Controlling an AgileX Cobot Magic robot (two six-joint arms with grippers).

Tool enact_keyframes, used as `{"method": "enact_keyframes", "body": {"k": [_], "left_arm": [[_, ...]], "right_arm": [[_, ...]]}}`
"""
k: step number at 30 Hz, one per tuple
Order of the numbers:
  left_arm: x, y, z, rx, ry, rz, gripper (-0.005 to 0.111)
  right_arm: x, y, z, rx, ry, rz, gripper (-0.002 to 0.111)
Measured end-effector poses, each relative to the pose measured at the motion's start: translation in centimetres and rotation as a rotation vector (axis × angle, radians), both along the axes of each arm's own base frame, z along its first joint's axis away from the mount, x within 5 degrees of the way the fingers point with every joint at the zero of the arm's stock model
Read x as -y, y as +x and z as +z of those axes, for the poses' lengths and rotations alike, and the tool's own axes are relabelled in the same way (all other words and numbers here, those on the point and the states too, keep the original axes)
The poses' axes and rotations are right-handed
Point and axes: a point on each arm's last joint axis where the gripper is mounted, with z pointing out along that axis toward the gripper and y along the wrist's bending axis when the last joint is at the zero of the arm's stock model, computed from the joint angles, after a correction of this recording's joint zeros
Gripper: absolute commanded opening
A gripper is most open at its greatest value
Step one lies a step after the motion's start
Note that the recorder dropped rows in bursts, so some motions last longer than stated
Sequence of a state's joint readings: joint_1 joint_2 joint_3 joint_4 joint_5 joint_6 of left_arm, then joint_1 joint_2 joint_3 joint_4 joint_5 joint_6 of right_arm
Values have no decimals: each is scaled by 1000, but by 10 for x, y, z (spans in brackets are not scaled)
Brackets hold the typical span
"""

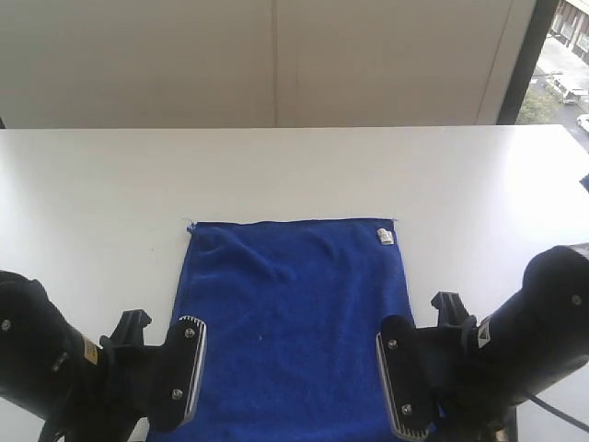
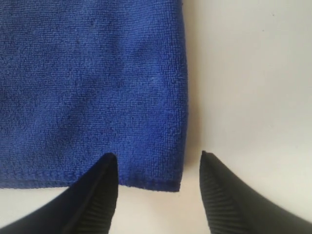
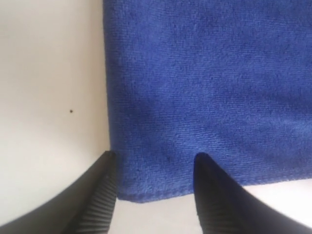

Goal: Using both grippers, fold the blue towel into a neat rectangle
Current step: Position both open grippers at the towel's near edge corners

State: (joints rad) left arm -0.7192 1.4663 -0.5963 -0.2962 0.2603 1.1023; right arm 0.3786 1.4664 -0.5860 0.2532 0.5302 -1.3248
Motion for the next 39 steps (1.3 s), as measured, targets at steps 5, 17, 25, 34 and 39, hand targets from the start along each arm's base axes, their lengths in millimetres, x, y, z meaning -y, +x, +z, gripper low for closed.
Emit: {"method": "enact_keyframes", "body": {"k": [5,17,25,34,39], "left_arm": [[0,0,0,1,-1,0,56],[0,0,0,4,-2,1,56],[1,2,-7,-11,16,2,56],[2,4,-10,-5,17,6,53],[2,4,-10,-4,17,7,43]], "right_arm": [[-5,-4,0,-13,-3,47,46],[-4,-9,-7,1,-4,42,46],[-4,-8,-7,7,-2,41,46],[-4,-7,-13,-20,-14,41,46],[-4,-7,-14,-24,-15,41,37]]}}
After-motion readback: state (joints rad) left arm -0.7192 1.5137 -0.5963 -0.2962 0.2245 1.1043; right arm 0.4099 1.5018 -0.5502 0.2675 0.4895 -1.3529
